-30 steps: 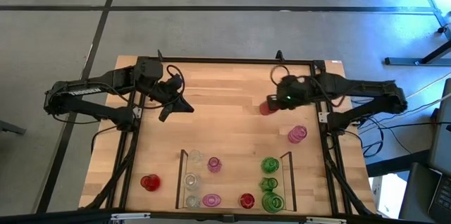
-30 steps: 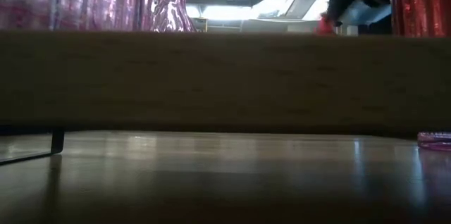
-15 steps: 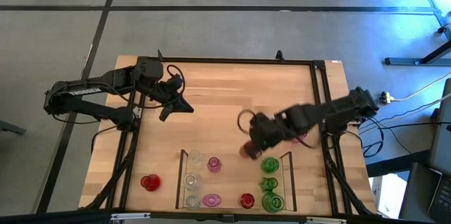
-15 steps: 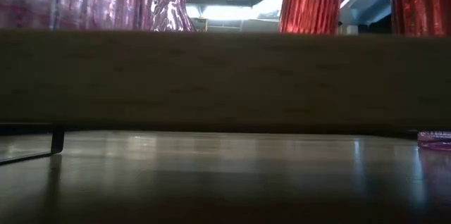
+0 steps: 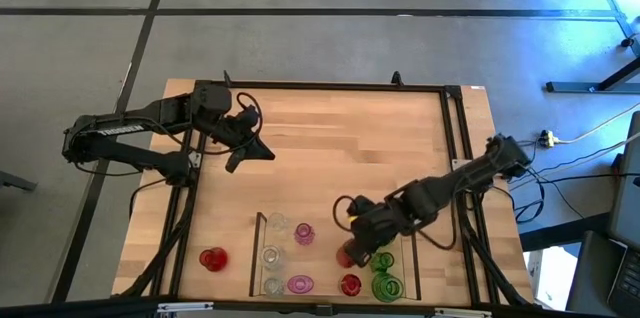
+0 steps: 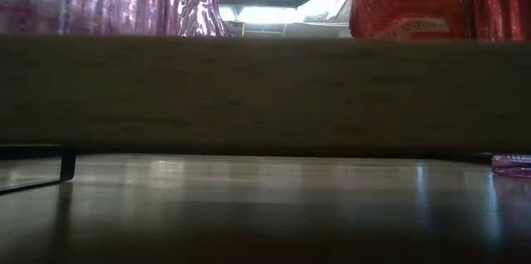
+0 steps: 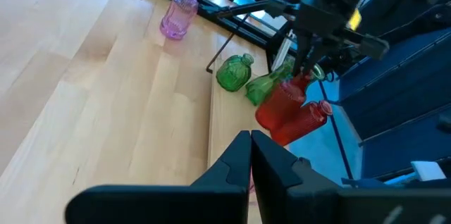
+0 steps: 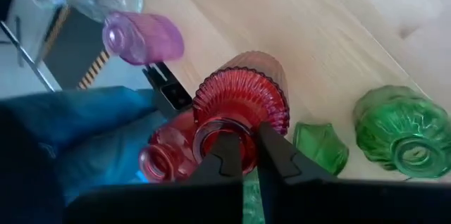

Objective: Sort vases onto shelf
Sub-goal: Put the top red vase aligned with the other red vases on the shelf

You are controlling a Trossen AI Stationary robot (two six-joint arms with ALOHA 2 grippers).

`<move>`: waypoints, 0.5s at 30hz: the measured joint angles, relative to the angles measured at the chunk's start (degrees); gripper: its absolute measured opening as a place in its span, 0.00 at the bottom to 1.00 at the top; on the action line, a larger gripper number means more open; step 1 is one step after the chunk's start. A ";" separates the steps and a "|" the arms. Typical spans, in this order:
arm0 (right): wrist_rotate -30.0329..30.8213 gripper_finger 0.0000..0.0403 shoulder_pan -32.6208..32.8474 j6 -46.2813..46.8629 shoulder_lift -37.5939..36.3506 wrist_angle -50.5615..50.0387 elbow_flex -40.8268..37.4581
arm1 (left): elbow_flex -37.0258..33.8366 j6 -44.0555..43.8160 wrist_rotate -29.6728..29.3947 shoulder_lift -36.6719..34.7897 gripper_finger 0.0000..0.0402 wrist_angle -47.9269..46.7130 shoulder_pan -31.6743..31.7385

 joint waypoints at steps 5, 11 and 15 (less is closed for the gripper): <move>0.06 0.00 -0.10 -3.35 4.02 -1.89 4.12 | 0.00 -1.48 0.35 0.00 0.01 -0.23 0.00; -0.95 0.00 -0.10 -6.13 8.52 -6.60 7.13 | 0.00 -1.51 1.20 0.00 0.01 -0.37 -0.20; -1.07 0.00 -0.10 -6.51 9.35 -6.90 7.15 | 0.00 -1.51 1.73 0.01 0.01 -0.49 -0.22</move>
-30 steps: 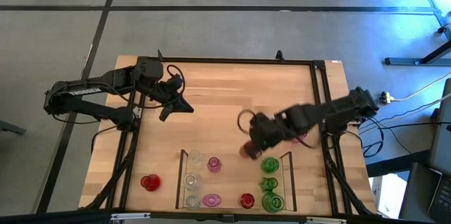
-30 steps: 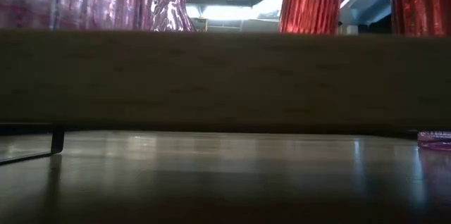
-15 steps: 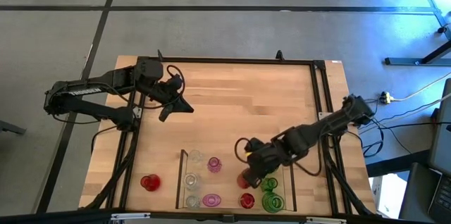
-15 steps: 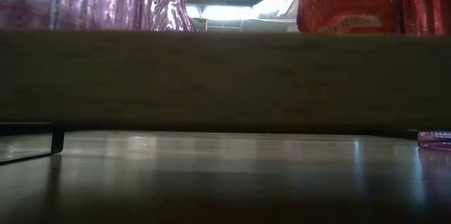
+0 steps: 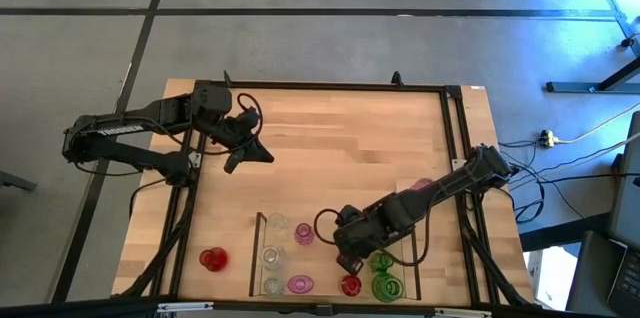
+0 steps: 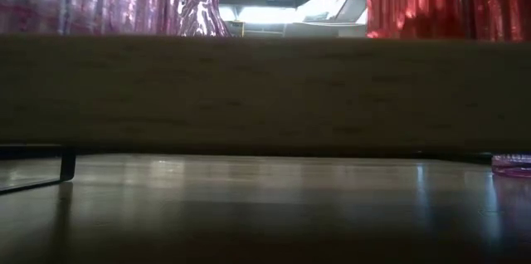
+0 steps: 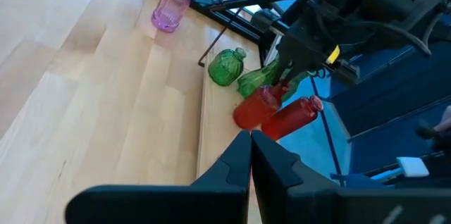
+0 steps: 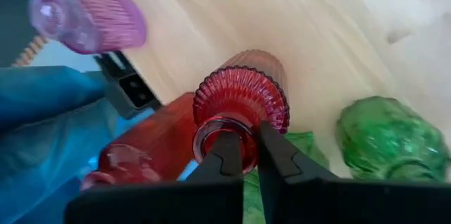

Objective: Sort vases onto shelf
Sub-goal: Put the top red vase aligned with the other red vases on the shelf

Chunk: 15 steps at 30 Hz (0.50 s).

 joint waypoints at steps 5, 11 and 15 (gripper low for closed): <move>0.79 0.00 0.00 -0.39 0.00 -1.75 0.02 | 0.00 0.01 -0.01 0.01 0.01 -0.09 0.00; -0.19 0.00 0.02 -0.79 0.36 -1.40 0.01 | 0.00 0.07 -0.01 0.01 0.01 -0.11 -0.02; -2.41 0.00 0.01 -1.85 1.02 -0.62 0.02 | 0.00 0.46 -0.01 0.01 0.01 -0.13 -0.02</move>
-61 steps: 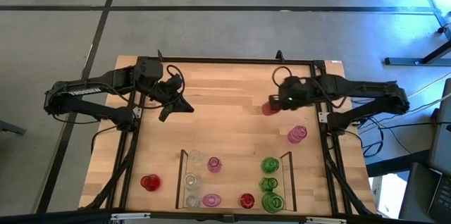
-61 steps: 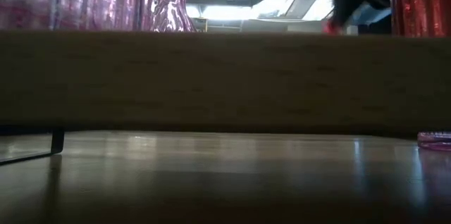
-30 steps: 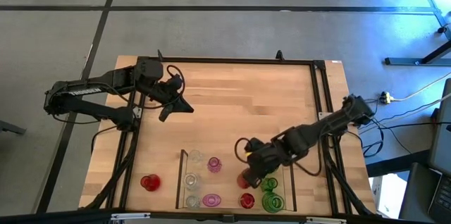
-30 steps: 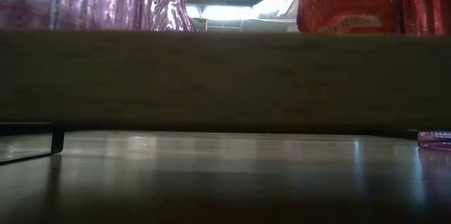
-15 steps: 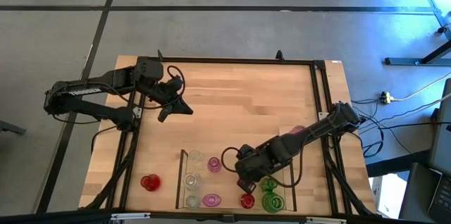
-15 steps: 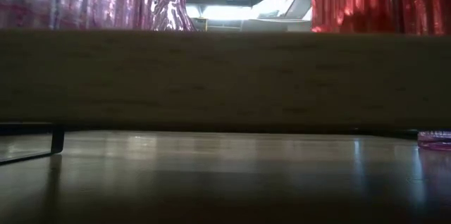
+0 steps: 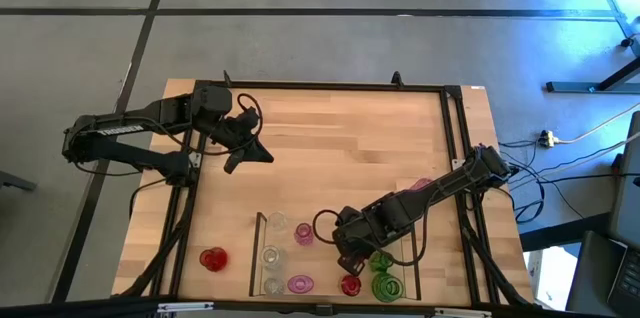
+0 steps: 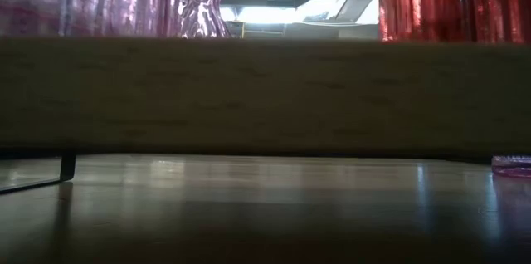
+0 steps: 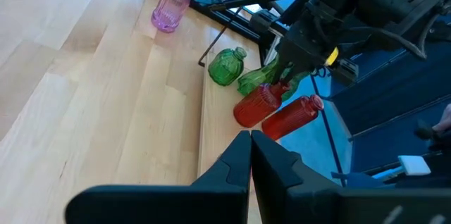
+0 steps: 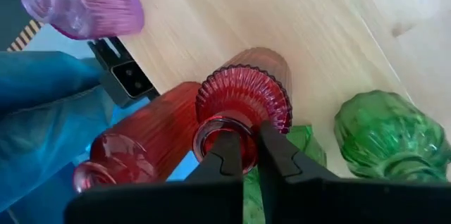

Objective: Sort vases onto shelf
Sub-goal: Put the top red vase aligned with the other red vases on the shelf

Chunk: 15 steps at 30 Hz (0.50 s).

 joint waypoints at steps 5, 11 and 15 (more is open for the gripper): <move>0.13 0.00 -0.01 0.01 0.09 1.45 0.00 | 0.00 0.02 0.00 0.02 0.01 -0.15 0.00; 0.05 0.01 -0.03 0.03 0.18 2.77 -0.02 | 0.00 0.07 0.00 0.02 0.01 -0.24 0.00; 0.01 0.06 -0.03 0.76 0.22 2.76 -0.04 | 0.00 0.08 0.00 0.02 0.01 -0.28 0.00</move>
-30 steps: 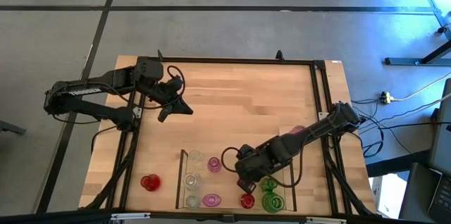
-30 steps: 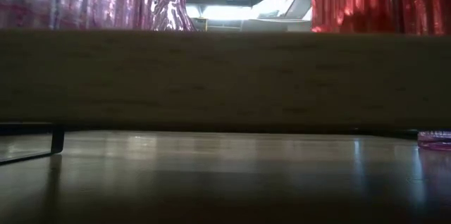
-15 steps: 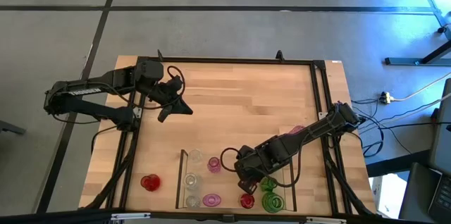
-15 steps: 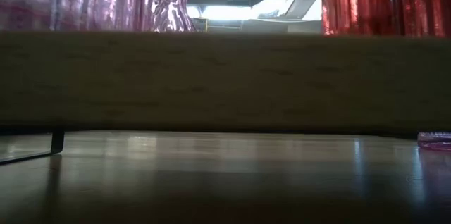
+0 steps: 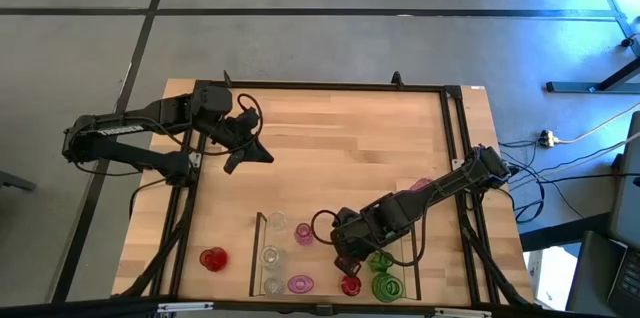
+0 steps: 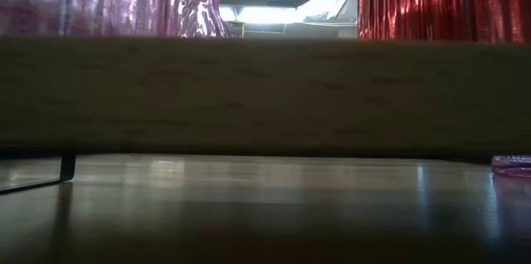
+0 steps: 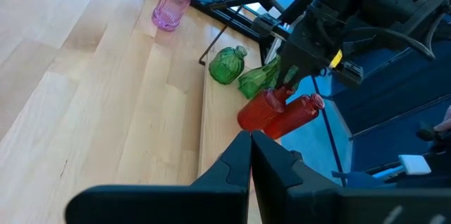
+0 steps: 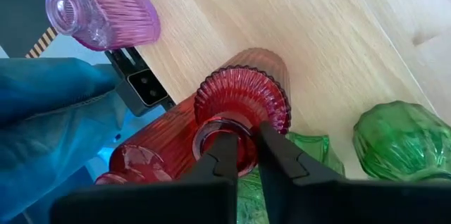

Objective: Sort vases onto shelf
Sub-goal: Put the top red vase aligned with the other red vases on the shelf, then put the purple vase aligned with the other purple vases on the shelf

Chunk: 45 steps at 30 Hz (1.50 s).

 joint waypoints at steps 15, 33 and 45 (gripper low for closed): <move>0.53 0.18 0.00 0.95 0.15 -1.22 1.38 | 0.00 0.03 0.00 0.00 0.01 -0.09 0.00; 4.60 0.18 -0.02 2.25 -1.84 -6.30 3.67 | 0.00 0.03 0.00 0.00 0.01 -0.09 0.00; 26.33 0.18 -2.47 14.94 -13.97 -25.49 3.23 | 0.00 -0.03 0.59 0.00 0.01 -0.09 0.02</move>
